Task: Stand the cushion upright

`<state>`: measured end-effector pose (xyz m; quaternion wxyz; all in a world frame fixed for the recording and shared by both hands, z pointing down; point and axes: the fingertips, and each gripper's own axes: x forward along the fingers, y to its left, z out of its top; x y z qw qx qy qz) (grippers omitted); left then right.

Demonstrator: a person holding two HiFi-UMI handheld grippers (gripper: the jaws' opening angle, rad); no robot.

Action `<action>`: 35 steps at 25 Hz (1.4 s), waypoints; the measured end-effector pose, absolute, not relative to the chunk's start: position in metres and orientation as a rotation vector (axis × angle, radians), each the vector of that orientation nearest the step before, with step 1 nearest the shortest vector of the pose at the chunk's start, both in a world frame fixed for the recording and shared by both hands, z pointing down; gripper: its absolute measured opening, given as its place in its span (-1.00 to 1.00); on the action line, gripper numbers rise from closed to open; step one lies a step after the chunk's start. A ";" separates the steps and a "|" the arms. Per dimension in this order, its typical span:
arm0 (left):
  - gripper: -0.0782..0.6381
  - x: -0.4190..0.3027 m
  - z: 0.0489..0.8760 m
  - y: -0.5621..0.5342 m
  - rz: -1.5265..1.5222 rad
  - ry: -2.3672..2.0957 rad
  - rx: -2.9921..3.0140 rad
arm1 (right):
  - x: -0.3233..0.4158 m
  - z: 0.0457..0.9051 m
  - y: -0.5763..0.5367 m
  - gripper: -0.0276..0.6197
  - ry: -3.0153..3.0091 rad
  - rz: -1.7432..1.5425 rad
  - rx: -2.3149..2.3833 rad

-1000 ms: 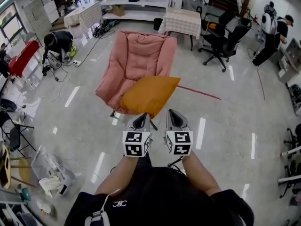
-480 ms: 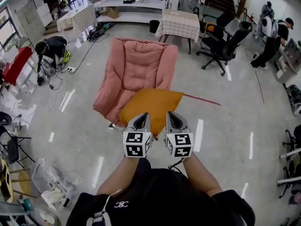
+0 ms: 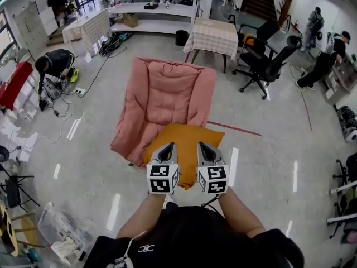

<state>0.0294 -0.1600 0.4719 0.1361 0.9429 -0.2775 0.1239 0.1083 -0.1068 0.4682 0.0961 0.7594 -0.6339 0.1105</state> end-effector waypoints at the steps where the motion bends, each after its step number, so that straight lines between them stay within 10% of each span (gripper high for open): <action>1: -0.79 0.031 0.472 -0.167 0.361 -0.801 2.727 | 0.110 0.469 -0.113 -0.92 -1.872 0.332 2.249; 21: -0.79 0.078 0.501 -0.193 0.491 -0.793 2.653 | 0.194 0.546 -0.120 -0.92 -1.674 0.613 2.239; 35: -0.79 0.080 0.524 -0.161 0.608 -0.889 2.582 | 0.227 0.681 -0.079 -0.41 -1.563 1.179 2.110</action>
